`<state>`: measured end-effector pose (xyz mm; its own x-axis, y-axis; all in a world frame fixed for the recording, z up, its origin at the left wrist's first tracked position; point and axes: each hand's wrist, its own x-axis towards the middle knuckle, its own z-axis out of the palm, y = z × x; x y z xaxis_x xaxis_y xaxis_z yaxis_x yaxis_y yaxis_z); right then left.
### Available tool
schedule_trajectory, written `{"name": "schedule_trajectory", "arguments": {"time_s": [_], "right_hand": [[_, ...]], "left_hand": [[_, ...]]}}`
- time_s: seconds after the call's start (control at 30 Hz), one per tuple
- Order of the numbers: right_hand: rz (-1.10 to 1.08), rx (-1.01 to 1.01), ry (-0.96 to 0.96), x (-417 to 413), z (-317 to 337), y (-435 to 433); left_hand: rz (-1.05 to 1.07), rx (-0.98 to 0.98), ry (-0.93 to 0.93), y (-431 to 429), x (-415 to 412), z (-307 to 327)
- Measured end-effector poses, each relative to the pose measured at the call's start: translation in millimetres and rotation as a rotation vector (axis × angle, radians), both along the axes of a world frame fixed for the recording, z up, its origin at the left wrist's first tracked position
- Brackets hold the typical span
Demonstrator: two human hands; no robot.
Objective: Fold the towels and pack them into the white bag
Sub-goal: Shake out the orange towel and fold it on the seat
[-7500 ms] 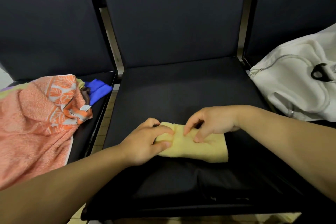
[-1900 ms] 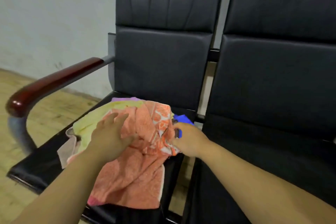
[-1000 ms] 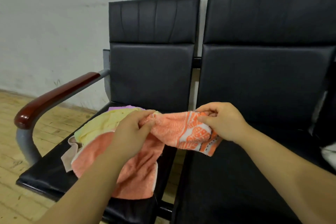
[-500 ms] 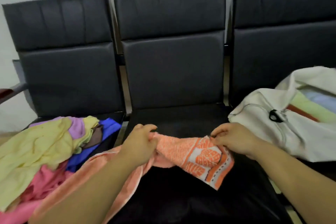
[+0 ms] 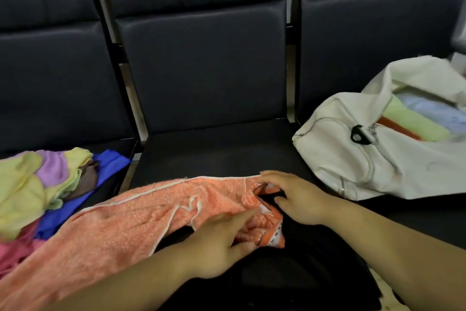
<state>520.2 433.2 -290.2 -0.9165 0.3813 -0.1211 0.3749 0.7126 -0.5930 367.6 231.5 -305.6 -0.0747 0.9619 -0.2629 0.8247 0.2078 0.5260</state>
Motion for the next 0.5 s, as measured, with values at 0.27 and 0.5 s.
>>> {"name": "schedule_trajectory", "arguments": {"time_s": [0.27,0.5], "right_hand": [[0.207,0.084,-0.176,-25,-17,-3],[0.180,-0.046,-0.236,-13,-10,-2]], "left_hand": [[0.019,-0.010,-0.037,-29,-35,-3],[0.291,0.030,-0.239,-49,-66,2]]}}
